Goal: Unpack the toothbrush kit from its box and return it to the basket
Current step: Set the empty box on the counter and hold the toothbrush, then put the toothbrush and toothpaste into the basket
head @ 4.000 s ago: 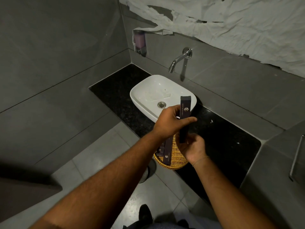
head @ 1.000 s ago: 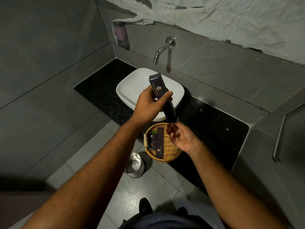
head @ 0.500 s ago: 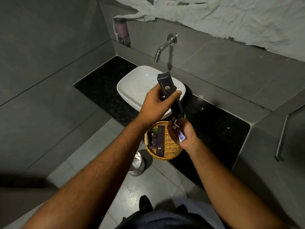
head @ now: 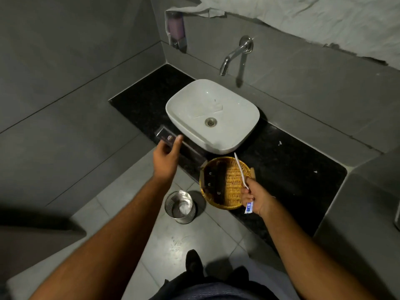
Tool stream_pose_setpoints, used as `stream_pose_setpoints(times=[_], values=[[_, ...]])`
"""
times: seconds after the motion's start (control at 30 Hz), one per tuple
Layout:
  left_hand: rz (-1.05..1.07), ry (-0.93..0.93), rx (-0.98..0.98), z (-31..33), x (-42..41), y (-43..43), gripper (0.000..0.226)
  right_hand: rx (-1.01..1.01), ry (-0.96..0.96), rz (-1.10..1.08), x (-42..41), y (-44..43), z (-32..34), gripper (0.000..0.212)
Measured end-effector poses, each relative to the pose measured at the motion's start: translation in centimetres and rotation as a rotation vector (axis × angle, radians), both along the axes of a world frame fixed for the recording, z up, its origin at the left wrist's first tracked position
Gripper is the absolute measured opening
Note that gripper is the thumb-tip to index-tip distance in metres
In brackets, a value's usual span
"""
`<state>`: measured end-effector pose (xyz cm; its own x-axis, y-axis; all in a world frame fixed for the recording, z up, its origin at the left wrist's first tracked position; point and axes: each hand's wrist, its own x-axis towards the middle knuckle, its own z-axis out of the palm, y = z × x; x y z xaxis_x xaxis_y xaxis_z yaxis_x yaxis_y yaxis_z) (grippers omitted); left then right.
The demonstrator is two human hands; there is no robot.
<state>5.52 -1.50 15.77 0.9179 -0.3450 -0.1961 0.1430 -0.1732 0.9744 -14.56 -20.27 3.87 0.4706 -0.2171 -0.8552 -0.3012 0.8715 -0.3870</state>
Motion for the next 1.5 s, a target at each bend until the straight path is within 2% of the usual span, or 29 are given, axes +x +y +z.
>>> stream_pose_setpoints(times=[0.13,0.37,0.5,0.57,0.7,0.77,0.8,0.87,0.97,1.03,1.1,1.2,1.23,1.3,1.37,1.43,1.5], values=[[0.106,0.162,0.201,-7.9,1.0,6.5,0.041,-0.063,0.078,-0.036,0.5,0.8,-1.1,0.039],[0.217,0.347,0.381,-20.1,2.3,11.9,0.028,-0.213,0.194,0.007,1.7,4.0,-1.9,0.034],[0.159,0.333,0.461,-25.8,4.2,11.2,0.029,-0.310,0.251,0.016,1.4,6.9,-3.1,0.037],[0.106,0.349,0.521,-28.2,5.1,10.6,0.035,-0.284,0.287,0.032,1.0,8.4,-3.8,0.036],[0.090,0.450,0.553,-30.9,5.4,10.7,0.044,-0.110,0.395,0.066,0.9,9.3,-4.4,0.043],[0.108,0.445,0.581,-30.9,5.1,11.1,0.040,-0.080,0.403,0.041,0.6,9.6,-4.6,0.042],[0.137,0.454,0.561,-30.4,5.1,11.1,0.037,-0.129,0.413,0.066,0.5,9.7,-4.7,0.041],[0.172,0.439,0.477,-28.1,5.1,10.4,0.031,-0.344,0.463,0.164,0.5,9.9,-4.6,0.035],[0.084,0.245,0.384,-23.3,4.6,8.5,0.022,-0.575,0.466,0.278,1.1,9.2,-4.4,0.026],[-0.097,0.119,0.312,-19.4,3.4,6.9,0.023,-0.690,0.454,0.361,1.6,8.2,-3.8,0.024],[-0.424,0.099,0.269,-15.8,1.6,5.2,0.027,-0.782,0.454,0.447,2.1,7.3,-3.4,0.025],[-0.989,0.000,0.458,-12.2,-1.6,2.9,0.040,-0.869,0.425,0.512,3.1,6.3,-2.0,0.029],[-1.112,-0.066,0.515,-11.9,-2.5,2.1,0.046,-0.884,0.412,0.512,3.4,6.1,-1.4,0.028],[-1.219,-0.133,0.533,-11.7,-4.0,0.9,0.046,-0.893,0.384,0.493,4.1,5.7,-0.3,0.024],[-1.199,-0.162,0.527,-12.1,-4.8,0.0,0.037,-0.872,0.384,0.415,4.5,5.1,0.3,0.022],[-1.135,-0.149,0.524,-12.7,-4.8,-0.8,0.032,-0.795,0.398,0.215,4.6,3.8,0.8,0.025],[-1.047,-0.074,0.524,-13.5,-4.6,-1.5,0.033,-0.588,0.399,-0.008,3.8,1.9,1.1,0.022]])
